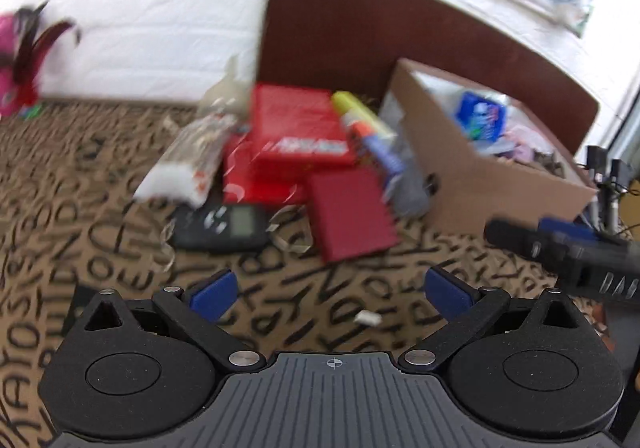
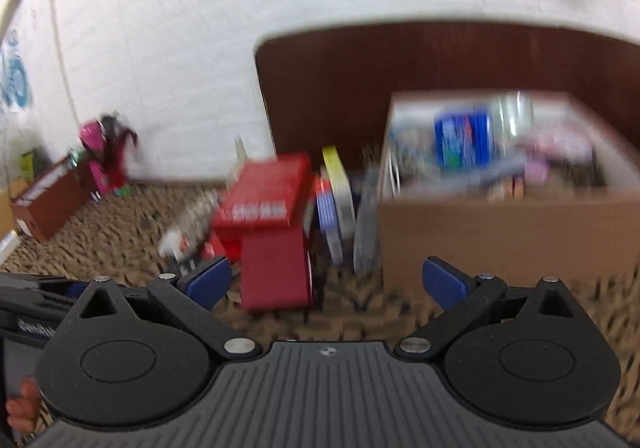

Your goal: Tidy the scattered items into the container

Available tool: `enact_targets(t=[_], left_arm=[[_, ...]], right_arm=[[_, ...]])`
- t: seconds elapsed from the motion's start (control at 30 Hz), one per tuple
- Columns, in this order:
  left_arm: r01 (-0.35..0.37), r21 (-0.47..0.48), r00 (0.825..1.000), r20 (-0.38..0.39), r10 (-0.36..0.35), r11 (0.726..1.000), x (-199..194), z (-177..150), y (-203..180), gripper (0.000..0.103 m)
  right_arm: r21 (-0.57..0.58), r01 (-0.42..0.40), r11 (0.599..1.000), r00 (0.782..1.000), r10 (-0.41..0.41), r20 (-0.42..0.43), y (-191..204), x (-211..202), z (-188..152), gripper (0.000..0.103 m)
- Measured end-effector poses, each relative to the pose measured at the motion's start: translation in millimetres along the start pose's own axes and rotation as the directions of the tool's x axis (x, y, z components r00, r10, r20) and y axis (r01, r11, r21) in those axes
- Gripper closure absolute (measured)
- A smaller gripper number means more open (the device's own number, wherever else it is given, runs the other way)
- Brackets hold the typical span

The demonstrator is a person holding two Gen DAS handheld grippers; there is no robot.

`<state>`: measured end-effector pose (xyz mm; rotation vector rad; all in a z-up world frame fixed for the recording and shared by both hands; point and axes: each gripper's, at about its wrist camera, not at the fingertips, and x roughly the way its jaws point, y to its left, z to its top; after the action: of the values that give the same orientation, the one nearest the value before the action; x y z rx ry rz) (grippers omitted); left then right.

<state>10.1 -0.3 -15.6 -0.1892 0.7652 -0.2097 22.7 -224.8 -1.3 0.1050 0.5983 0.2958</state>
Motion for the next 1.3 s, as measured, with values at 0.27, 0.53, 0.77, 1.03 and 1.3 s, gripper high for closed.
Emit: enact_targets(t=[0.27, 0.53, 0.77, 1.03, 1.3], left_arm=[[0.057, -0.094, 0.998, 0.012, -0.056, 0.994, 20, 9, 24, 0.000], [0.120, -0.095, 0.991, -0.044, -0.125, 0.988, 71, 28, 16, 0.010], [0.137, -0.109, 0.985, -0.090, -0.147, 0.985, 100, 36, 23, 0.024], [0.187, -0.183, 0.971, -0.112, -0.209, 0.965, 124, 43, 30, 0.033], [0.172, -0.119, 0.971, -0.145, -0.188, 0.978, 107, 36, 12, 0.033]], right_arm=[[-0.090, 0.043, 0.995, 0.997, -0.049, -0.066, 14, 27, -24, 0.005], [-0.119, -0.040, 0.992, 0.990, 0.023, -0.136, 21, 70, -22, 0.020], [-0.069, -0.149, 0.986, 0.976, 0.135, -0.173, 11, 98, -16, 0.033], [-0.084, -0.248, 0.965, 0.960, 0.234, -0.151, 14, 113, -8, 0.033], [-0.036, -0.252, 0.967, 0.949, 0.240, -0.205, 11, 92, -10, 0.052]])
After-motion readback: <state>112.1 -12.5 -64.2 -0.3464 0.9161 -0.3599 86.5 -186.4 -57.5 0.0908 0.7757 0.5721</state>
